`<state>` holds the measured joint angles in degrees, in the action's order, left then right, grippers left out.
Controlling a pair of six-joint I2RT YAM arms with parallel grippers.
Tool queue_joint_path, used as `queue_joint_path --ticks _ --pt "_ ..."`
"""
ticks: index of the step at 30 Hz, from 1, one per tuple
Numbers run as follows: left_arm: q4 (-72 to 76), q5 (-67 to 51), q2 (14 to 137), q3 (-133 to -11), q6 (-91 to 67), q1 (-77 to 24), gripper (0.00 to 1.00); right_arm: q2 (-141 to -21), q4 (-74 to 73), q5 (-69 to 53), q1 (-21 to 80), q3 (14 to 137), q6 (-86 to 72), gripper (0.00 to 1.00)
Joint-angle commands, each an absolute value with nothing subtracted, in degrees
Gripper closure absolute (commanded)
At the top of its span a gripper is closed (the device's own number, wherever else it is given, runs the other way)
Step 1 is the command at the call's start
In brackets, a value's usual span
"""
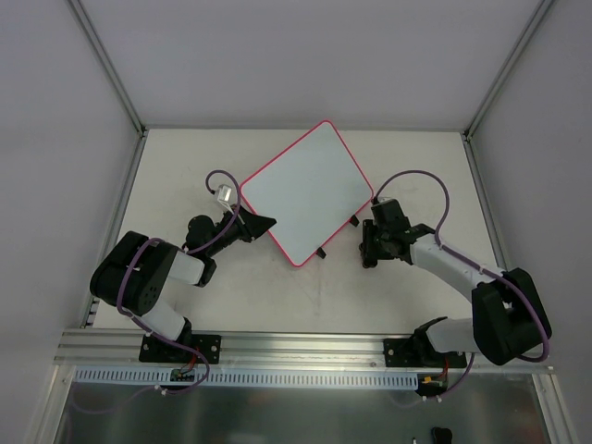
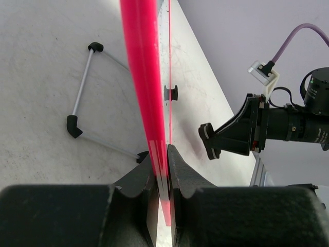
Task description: Erase the whiteboard
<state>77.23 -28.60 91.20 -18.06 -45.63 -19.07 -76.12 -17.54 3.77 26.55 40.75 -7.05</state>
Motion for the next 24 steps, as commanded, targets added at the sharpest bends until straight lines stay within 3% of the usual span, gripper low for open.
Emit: queue_joint_path --ticks 1,3,4,7,11,19,24 --pt "96.3 -30.5 90.6 -17.1 -41.6 -19.9 0.91 -76.9 -17.0 3.4 26.9 41.0 -6.3 0.54" --pt "96.3 -30.6 90.4 -17.1 -41.6 -19.9 0.91 -77.1 -17.0 3.2 27.0 41.0 -6.4 0.46" --pt "96.3 -30.6 90.4 -17.0 -41.6 -19.9 0.89 -77.2 -16.9 3.3 27.0 41.0 -6.5 0.35" --pt "96.3 -30.5 90.4 -17.0 -41.6 -19.9 0.87 -76.9 -16.7 3.6 27.2 41.1 -6.7 0.27" --pt "96.3 -30.4 90.4 -16.9 -41.5 -19.9 0.82 -75.6 -16.6 4.0 27.2 41.0 -6.6 0.26" --pt "96.3 -29.7 90.1 -16.6 -41.5 -19.9 0.55 -72.2 -16.3 4.7 27.2 40.7 -5.9 0.26" --pt "96.3 -29.6 89.5 -16.2 -41.2 -19.9 0.47 -71.5 -16.3 5.4 27.1 40.5 -5.6 0.26"
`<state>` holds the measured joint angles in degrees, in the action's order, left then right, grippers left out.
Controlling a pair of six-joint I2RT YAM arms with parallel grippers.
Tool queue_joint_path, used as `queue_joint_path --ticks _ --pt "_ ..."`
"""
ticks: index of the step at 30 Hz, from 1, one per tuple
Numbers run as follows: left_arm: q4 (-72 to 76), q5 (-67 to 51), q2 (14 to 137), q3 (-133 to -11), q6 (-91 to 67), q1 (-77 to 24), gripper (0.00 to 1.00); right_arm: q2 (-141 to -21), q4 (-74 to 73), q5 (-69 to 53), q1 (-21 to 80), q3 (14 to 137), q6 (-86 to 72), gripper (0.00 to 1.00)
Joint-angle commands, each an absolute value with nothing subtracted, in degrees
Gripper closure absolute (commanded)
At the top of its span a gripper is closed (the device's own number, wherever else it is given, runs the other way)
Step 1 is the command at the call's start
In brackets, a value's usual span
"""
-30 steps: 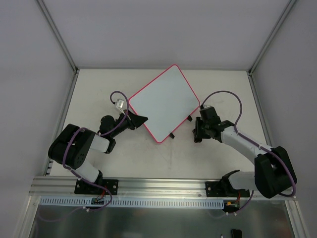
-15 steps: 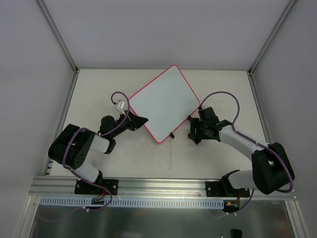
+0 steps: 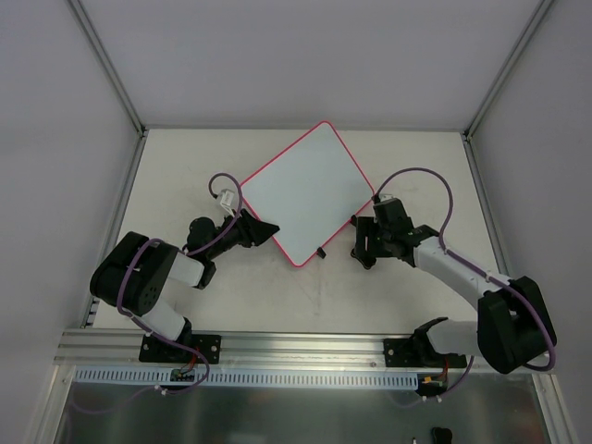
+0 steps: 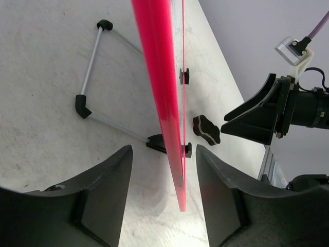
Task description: Erase the whiteboard
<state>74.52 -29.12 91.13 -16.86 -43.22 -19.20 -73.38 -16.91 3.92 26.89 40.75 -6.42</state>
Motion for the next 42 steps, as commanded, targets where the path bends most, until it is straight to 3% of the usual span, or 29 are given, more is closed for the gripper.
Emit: queue_joint_path --ticks 1,7,10,14,23,27,32,36,42 --pt "96.3 -29.6 89.3 -16.0 -41.1 -19.9 0.46 -71.5 -16.2 5.4 27.1 40.4 -5.5 0.26" --pt "96.3 -29.5 86.8 -14.8 -40.8 -19.9 0.32 -70.2 -14.4 5.2 27.1 39.7 -5.5 0.26" --pt "96.3 -28.7 85.3 -13.8 -40.3 -19.9 0.2 -67.9 -11.9 2.7 27.0 38.6 -4.0 0.25" --pt "96.3 -28.1 85.2 -12.8 -39.9 -19.8 0.01 -63.1 -9.5 2.7 27.0 36.9 -3.3 0.12" --pt "95.1 -26.8 78.5 -8.2 -39.4 -19.9 0.01 -56.7 -6.1 1.8 26.9 34.2 -0.5 0.01" --pt "86.3 -22.6 65.6 -4.1 -37.5 -19.9 0.01 -49.8 -2.5 1.9 26.9 29.8 -0.4 0.01" --pt "63.4 -17.1 43.2 -2.2 -34.6 -19.9 0.01 -47.2 -1.0 3.9 26.9 28.1 -0.6 0.01" --pt "35.7 -12.3 21.4 -3.9 -31.6 -19.9 0.01 -46.8 1.3 3.4 26.9 26.5 -1.3 0.01" --pt "13.0 -2.9 6.5 -6.4 -30.4 -19.9 0.01 -42.4 4.0 5.6 27.0 22.3 -1.8 0.01"
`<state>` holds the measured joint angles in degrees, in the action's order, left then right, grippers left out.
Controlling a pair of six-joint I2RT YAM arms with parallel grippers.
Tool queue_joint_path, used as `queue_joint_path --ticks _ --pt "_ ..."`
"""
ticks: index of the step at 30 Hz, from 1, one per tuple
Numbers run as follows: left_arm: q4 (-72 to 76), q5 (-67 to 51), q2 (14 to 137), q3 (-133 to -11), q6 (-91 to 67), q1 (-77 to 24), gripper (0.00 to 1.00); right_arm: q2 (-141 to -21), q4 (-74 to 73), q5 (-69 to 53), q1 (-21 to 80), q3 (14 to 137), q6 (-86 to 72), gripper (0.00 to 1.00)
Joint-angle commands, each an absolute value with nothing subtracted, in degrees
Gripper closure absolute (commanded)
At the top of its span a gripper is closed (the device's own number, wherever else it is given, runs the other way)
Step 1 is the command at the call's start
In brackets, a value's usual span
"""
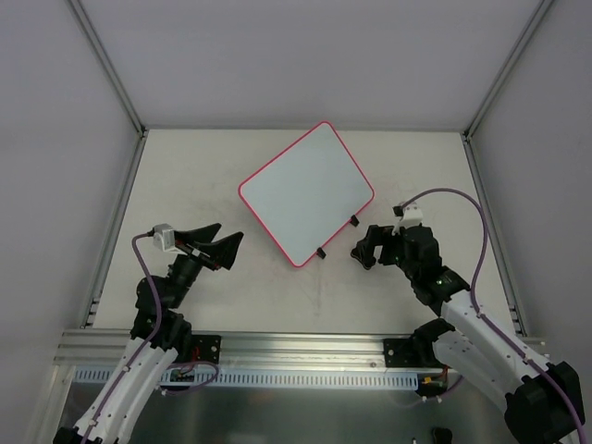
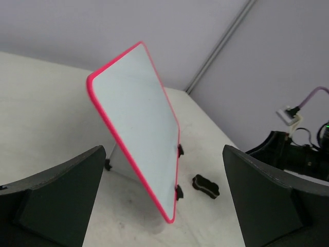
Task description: Erase the whiteboard
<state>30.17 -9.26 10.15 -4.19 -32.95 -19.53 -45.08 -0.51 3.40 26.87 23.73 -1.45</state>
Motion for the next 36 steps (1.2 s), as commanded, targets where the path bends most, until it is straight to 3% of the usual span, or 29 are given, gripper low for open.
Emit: queue_joint_path --ticks 1,12,36 --pt "10.0 -2.3 5.8 -6.5 -30.4 -19.9 0.01 -41.7 5.2 5.7 26.9 21.7 -2.0 0.01" --pt "-1.1 -1.1 7.8 -9.1 -28.5 -19.8 0.01 -39.0 12.1 7.3 27.0 15.6 -2.4 0.01" --pt "-1.8 -0.6 5.5 -10.1 -28.0 -19.9 0.01 -40.7 12.9 6.9 26.9 16.0 -1.6 0.01"
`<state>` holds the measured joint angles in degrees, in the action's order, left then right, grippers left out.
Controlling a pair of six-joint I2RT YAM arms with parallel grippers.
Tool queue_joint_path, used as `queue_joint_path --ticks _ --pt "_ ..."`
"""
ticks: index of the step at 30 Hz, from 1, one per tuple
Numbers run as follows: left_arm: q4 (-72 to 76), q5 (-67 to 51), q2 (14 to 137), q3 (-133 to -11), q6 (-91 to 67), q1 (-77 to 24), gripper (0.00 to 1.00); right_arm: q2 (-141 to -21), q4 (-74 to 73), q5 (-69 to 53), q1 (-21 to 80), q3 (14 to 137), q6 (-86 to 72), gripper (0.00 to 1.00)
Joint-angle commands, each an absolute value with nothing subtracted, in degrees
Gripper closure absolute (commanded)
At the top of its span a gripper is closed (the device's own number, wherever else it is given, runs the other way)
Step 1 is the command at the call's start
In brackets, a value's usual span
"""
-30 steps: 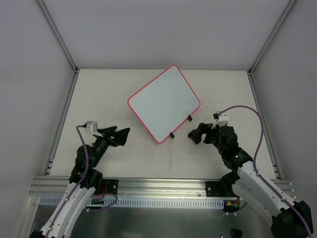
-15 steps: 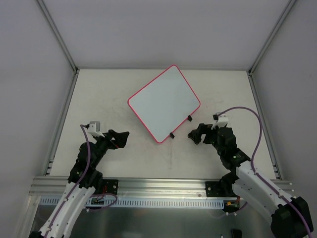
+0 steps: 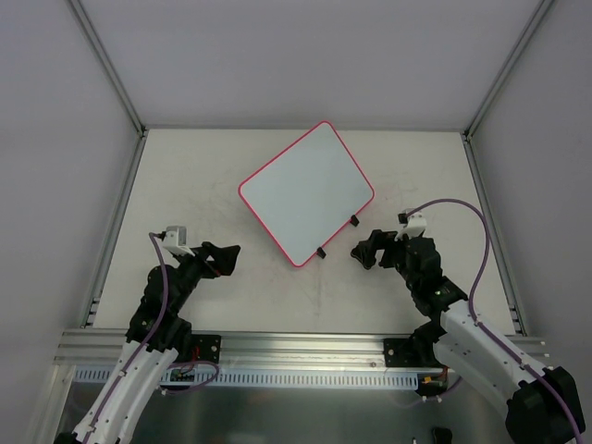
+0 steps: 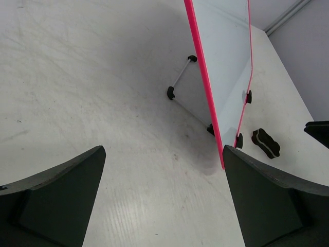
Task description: Erase the whiteboard
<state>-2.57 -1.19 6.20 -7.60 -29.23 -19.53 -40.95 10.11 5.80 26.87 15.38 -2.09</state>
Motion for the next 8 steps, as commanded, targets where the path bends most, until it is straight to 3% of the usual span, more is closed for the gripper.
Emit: queue_joint_path --ticks 1,8 --pt "-1.8 -0.4 5.6 -10.1 -28.0 -19.9 0.01 -40.7 12.8 6.9 27.0 16.1 -1.5 0.01" --pt "-1.9 -0.4 5.5 -9.9 -28.4 -19.9 0.01 -41.7 12.6 6.2 27.0 16.7 -1.3 0.01"
